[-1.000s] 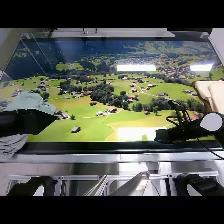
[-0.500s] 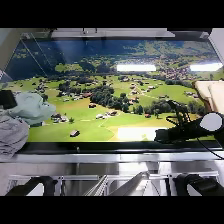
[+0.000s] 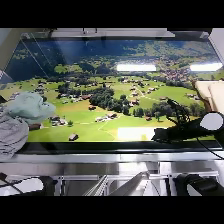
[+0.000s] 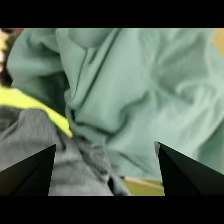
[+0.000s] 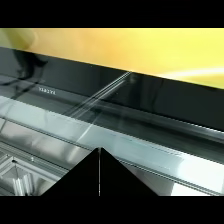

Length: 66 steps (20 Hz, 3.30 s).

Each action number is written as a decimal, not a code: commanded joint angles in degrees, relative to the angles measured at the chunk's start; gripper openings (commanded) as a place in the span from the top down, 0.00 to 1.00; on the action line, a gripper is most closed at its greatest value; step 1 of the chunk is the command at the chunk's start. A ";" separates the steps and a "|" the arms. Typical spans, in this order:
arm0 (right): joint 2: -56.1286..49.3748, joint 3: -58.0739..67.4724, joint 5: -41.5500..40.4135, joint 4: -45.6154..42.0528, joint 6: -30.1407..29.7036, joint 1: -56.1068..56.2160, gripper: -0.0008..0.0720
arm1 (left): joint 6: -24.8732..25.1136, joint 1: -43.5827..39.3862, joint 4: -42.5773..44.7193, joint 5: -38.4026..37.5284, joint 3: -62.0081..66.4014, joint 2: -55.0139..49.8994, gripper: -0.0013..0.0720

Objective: Fold the shirts.

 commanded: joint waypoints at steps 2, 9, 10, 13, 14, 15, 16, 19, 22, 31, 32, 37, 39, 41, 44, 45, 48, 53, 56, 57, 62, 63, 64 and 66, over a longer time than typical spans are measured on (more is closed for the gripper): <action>-0.02 -0.02 0.04 0.79 0.02 0.04 0.97 | 5.03 -0.15 -4.39 -1.70 5.35 -12.68 0.01; -0.02 -0.02 0.02 1.75 0.02 0.04 0.97 | 5.29 -4.55 -4.55 -12.48 16.04 -20.11 0.97; -0.02 -0.02 -0.02 2.71 0.02 0.04 0.97 | 5.22 -5.42 -5.25 -14.14 18.14 -19.89 0.98; -0.02 -0.02 0.02 4.55 -0.02 0.04 0.97 | 6.29 -9.70 -21.49 -20.50 25.57 -16.48 0.98; 0.00 -0.02 0.04 4.94 -0.07 0.04 0.97 | 6.51 -12.11 -29.22 -22.86 27.91 -14.47 0.98; 0.00 0.09 0.02 4.94 -0.83 0.02 0.97 | 6.82 -14.88 -35.06 -24.33 29.68 -12.22 0.98; 0.02 0.17 0.04 4.94 -2.40 0.02 0.97 | 6.88 -18.45 -39.23 -25.09 31.26 -9.51 0.98; 0.02 1.53 0.52 4.85 -2.62 -1.11 0.97 | 7.10 -30.64 -37.46 -21.94 33.66 -2.86 0.97; 0.96 4.46 2.32 4.85 -5.25 -4.48 0.97 | 2.10 -42.29 -23.54 -21.09 33.51 -1.07 0.96; 3.30 8.41 2.97 4.96 -7.76 -11.37 0.27 | -1.49 -53.70 -16.17 -22.10 29.20 -1.03 0.01; 2.43 8.41 1.18 5.35 -9.18 -11.37 0.27 | -1.70 -52.68 -13.18 -23.98 29.70 -0.76 0.01; -9.31 8.92 -11.39 16.06 -15.82 -11.37 0.27 | 0.02 -41.53 -10.49 -12.63 4.26 5.62 0.03; -17.16 11.06 -15.45 21.38 -18.75 -11.32 0.27 | 3.87 -36.20 -16.02 -7.17 -4.74 4.22 0.03; -26.86 15.52 -16.06 25.29 -21.53 -11.21 0.27 | 9.51 -31.78 -26.27 -4.87 -9.01 0.00 0.03; -39.21 23.32 -15.82 25.62 -22.18 -10.82 0.27 | 14.05 -29.20 -34.36 -3.04 -8.63 -7.50 0.03; -42.34 25.59 -15.82 25.62 -21.22 -10.82 0.27 | 14.05 -29.27 -34.05 -2.97 -6.67 -10.34 0.03; -47.93 29.18 -14.82 25.66 -18.80 -10.29 0.28 | 13.90 -31.43 -34.01 -3.43 0.66 -17.59 0.03; -51.69 30.82 -17.57 25.83 -17.97 -6.58 0.28 | 9.55 -37.70 -30.80 -3.85 13.40 -27.54 0.03; -53.24 33.73 -17.62 26.25 -17.68 -4.94 0.34 | 4.90 -41.59 -19.71 -6.95 20.63 -31.74 0.04; -53.48 34.62 -17.62 26.36 -17.42 -4.61 0.41 | 3.65 -42.62 -16.50 -7.78 22.40 -32.54 0.04; -53.68 38.40 -16.96 27.36 -17.38 -4.11 0.79 | 1.40 -45.92 -14.08 -9.29 28.20 -36.20 0.42; -53.68 38.95 -16.26 27.32 -17.38 -4.13 0.91 | 1.46 -46.31 -14.62 -10.38 29.16 -36.61 0.89; -53.48 39.47 -15.63 27.12 -17.40 -4.13 0.97 | 1.70 -46.31 -15.02 -11.63 30.29 -36.65 0.97; -52.61 41.24 -14.67 26.75 -17.55 -4.42 0.97 | 1.36 -46.27 -14.97 -15.28 35.28 -36.26 0.97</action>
